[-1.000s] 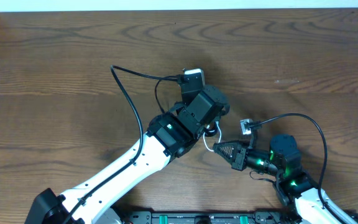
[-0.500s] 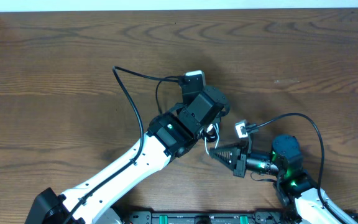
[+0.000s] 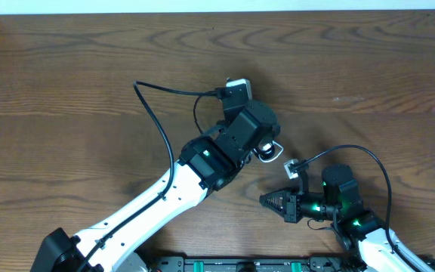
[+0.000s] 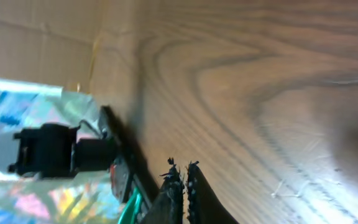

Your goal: Untangle cables

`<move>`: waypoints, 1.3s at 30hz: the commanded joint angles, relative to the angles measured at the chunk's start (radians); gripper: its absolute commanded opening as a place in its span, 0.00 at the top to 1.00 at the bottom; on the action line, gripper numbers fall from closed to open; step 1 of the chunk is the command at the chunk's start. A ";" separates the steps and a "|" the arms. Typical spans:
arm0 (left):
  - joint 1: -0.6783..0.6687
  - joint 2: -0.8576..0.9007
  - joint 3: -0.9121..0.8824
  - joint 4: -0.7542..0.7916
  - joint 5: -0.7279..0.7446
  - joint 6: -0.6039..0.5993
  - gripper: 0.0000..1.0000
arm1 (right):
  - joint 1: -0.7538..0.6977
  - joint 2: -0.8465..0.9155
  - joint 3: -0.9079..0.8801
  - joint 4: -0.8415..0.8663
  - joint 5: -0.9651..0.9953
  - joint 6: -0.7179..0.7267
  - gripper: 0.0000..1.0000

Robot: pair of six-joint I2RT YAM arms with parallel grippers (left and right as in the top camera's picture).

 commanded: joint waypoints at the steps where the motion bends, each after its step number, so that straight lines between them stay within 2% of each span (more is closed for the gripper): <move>1: 0.006 0.000 0.000 -0.026 -0.058 -0.011 0.92 | -0.003 -0.003 0.004 0.002 0.056 0.008 0.89; 4: 0.006 0.001 0.000 -0.069 -0.109 -0.047 0.92 | -0.003 -0.003 0.004 0.025 0.056 0.035 0.78; 5: 0.006 0.001 0.000 -0.089 -0.121 -0.087 0.92 | -0.003 -0.003 0.004 0.041 0.056 0.049 0.74; 6: 0.006 0.002 0.000 -0.126 -0.129 -0.161 0.92 | -0.002 -0.003 0.004 0.091 0.043 0.076 0.64; 10: 0.006 0.010 0.000 -0.195 -0.146 -0.308 0.92 | -0.003 -0.003 0.004 0.201 0.003 0.098 0.41; 11: 0.006 0.013 0.000 -0.207 -0.146 -0.335 0.92 | -0.002 -0.003 0.004 0.216 0.003 0.106 0.40; 15: 0.006 0.033 0.000 -0.276 -0.145 -0.515 0.92 | -0.002 -0.003 0.004 0.267 0.010 0.119 0.40; 18: 0.006 0.046 0.000 -0.291 -0.135 -0.575 0.92 | -0.002 -0.003 0.004 0.286 0.048 0.125 0.41; 26: 0.006 0.047 0.000 -0.290 -0.074 -0.601 0.92 | -0.002 -0.003 0.004 0.296 0.167 0.135 0.43; 31: 0.006 0.047 0.000 -0.290 -0.017 -0.601 0.92 | -0.002 -0.003 0.004 0.296 0.222 0.133 0.49; 34: 0.006 0.047 0.000 -0.290 -0.013 -0.601 0.92 | -0.002 -0.003 0.004 0.300 0.229 0.134 0.57; 38: 0.006 0.047 0.000 -0.290 -0.013 -0.601 0.92 | -0.002 -0.003 0.004 0.317 0.219 0.134 0.58; 39: 0.006 0.047 0.000 -0.290 -0.013 -0.601 0.92 | -0.002 -0.003 0.004 0.335 0.201 0.134 0.62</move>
